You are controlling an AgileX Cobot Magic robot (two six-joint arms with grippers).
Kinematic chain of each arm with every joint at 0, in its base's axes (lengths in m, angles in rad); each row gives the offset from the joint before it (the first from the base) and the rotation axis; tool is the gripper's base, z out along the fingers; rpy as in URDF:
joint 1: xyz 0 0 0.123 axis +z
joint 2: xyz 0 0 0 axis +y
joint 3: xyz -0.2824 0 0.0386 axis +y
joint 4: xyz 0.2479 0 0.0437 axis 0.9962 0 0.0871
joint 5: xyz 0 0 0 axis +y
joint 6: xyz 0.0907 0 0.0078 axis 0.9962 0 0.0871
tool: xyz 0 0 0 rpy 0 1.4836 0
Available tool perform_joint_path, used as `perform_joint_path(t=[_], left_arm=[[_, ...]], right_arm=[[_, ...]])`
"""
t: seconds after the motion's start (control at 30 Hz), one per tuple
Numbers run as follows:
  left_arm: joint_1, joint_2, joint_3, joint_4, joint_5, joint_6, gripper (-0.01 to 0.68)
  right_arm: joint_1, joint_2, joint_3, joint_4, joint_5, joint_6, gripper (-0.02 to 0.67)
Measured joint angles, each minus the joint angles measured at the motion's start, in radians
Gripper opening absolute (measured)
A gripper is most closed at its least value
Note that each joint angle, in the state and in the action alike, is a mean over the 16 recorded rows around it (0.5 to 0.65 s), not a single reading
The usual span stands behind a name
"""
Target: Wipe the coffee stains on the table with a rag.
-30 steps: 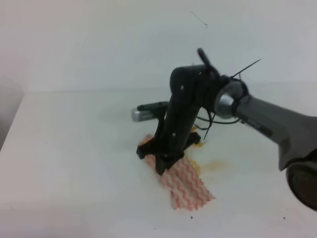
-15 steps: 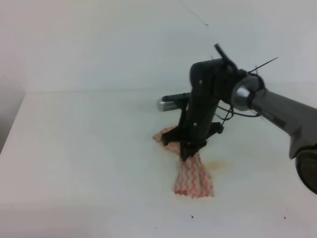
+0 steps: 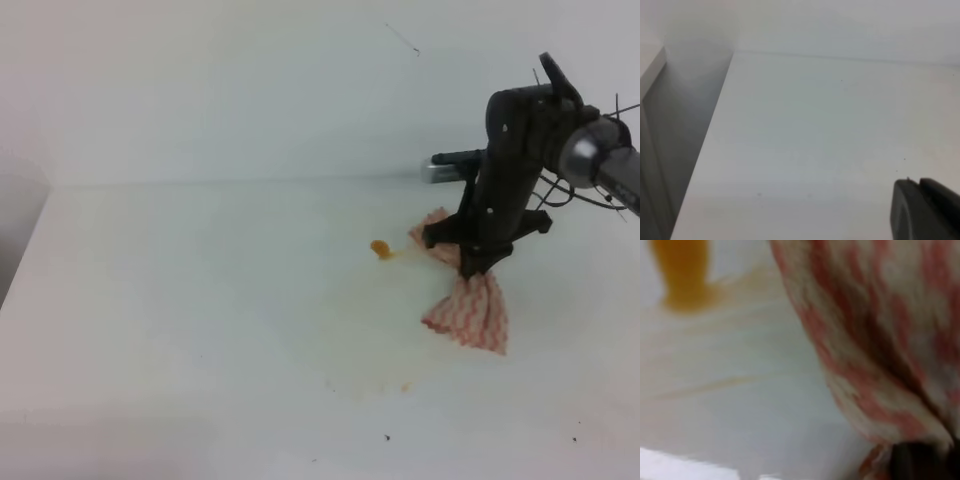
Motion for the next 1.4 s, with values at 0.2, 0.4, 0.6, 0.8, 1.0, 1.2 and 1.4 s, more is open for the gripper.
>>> perform_joint_path(t=[0.2, 0.4, 0.6, 0.8, 1.0, 1.2, 1.4], left_arm=[[0.0, 0.0, 0.0, 0.0, 0.0, 0.0, -0.003], [0.0, 0.0, 0.0, 0.0, 0.0, 0.0, -0.003], [0.0, 0.002, 0.0, 0.0, 0.0, 0.0, -0.003], [0.0, -0.002, 0.005, 0.0, -0.002, 0.0, -0.002], [0.0, -0.01, 0.019, 0.0, -0.007, -0.001, -0.002], [0.0, -0.016, 0.029, 0.0, -0.01, -0.001, -0.001], [0.0, -0.01, 0.019, 0.0, -0.007, -0.001, -0.002]], right_arm=[[0.009, 0.0, -0.001, 0.022, -0.002, -0.039, 0.015], [0.052, 0.01, -0.018, 0.116, -0.02, -0.073, 0.015], [0.079, 0.052, -0.098, 0.2, -0.039, -0.049, 0.015], [0.058, 0.124, -0.237, 0.221, -0.033, 0.005, 0.015], [0.015, 0.184, -0.368, 0.179, -0.012, 0.053, 0.015], [-0.02, 0.21, -0.441, 0.126, 0.003, 0.065, 0.015], [-0.017, 0.222, -0.469, 0.125, 0.003, 0.052, 0.015]])
